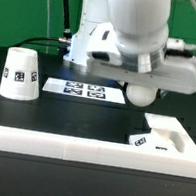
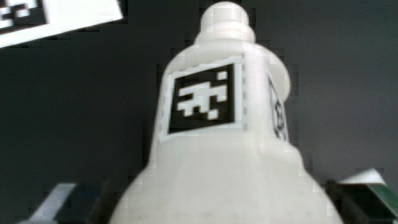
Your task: Assemble lamp
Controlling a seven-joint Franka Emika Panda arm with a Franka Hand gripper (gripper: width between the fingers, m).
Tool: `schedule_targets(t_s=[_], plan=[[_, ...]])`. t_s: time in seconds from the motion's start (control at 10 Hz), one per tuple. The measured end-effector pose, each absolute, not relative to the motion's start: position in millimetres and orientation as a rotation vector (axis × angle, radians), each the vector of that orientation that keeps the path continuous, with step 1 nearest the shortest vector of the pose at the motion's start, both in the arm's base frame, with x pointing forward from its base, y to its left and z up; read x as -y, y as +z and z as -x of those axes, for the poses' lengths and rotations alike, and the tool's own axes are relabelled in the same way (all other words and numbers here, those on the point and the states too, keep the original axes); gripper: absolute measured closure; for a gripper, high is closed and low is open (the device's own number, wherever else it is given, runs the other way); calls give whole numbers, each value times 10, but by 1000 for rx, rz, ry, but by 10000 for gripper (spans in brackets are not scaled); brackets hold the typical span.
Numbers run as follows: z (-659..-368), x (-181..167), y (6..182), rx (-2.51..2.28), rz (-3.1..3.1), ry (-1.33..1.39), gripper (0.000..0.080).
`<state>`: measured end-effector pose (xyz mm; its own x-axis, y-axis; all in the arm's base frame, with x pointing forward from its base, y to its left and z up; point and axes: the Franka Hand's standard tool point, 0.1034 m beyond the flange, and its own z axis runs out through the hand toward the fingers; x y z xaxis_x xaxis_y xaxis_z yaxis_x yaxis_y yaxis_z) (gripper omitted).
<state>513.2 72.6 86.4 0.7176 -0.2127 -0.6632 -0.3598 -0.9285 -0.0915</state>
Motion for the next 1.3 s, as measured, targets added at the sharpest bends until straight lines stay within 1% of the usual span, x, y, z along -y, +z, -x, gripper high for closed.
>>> schedule_targets(t_s=[0.1,0.2,0.3,0.4,0.5,0.7,0.9,1.0,1.1,1.3], plan=[[-5295,-693,992,-426,2724,953,222],[-5391,-692,1034,-376,2762,861,222],[-5335,-700,1018,-382,2757,875,222],[-5360,-695,991,-386,2764,855,222],[-5480,-702,980,-402,2810,701,222],[-5546,-653,1042,-292,2917,425,222],[-5616,-632,1227,-214,3000,147,220],[-5636,-634,1288,-184,3023,30,220],[-5666,-633,1266,-193,3024,-105,220],[-5671,-633,1230,-191,3024,-265,220]])
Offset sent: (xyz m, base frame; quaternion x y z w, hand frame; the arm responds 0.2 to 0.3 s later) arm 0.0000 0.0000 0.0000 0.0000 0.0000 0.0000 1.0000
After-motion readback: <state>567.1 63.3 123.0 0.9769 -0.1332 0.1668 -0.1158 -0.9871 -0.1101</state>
